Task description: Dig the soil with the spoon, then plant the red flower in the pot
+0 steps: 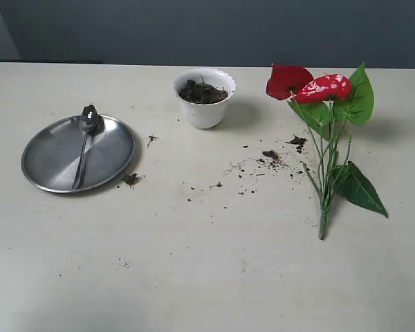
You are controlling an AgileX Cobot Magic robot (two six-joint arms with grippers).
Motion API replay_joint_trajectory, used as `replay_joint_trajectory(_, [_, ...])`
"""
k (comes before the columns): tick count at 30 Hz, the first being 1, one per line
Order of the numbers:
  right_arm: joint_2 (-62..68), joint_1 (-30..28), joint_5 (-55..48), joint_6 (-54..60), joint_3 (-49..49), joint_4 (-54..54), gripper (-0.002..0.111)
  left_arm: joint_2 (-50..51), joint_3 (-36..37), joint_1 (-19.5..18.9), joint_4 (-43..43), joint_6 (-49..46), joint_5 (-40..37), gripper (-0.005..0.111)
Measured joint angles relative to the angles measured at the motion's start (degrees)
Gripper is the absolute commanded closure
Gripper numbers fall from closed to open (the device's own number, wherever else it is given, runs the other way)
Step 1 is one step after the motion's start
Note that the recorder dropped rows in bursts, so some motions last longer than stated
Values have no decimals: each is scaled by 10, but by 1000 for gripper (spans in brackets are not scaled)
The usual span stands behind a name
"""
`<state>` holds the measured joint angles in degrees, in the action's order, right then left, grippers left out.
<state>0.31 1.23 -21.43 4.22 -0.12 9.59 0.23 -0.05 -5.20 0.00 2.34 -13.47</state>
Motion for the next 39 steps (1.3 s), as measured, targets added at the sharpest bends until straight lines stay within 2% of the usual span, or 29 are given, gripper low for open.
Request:
replay_joint_trajectory(19, [0,0,0,0,0,0,108,5,-5,0,4,0,-1,106])
replay_joint_trajectory(39, [0,0,0,0,0,0,108,234,-184,0,22,0,-1,106])
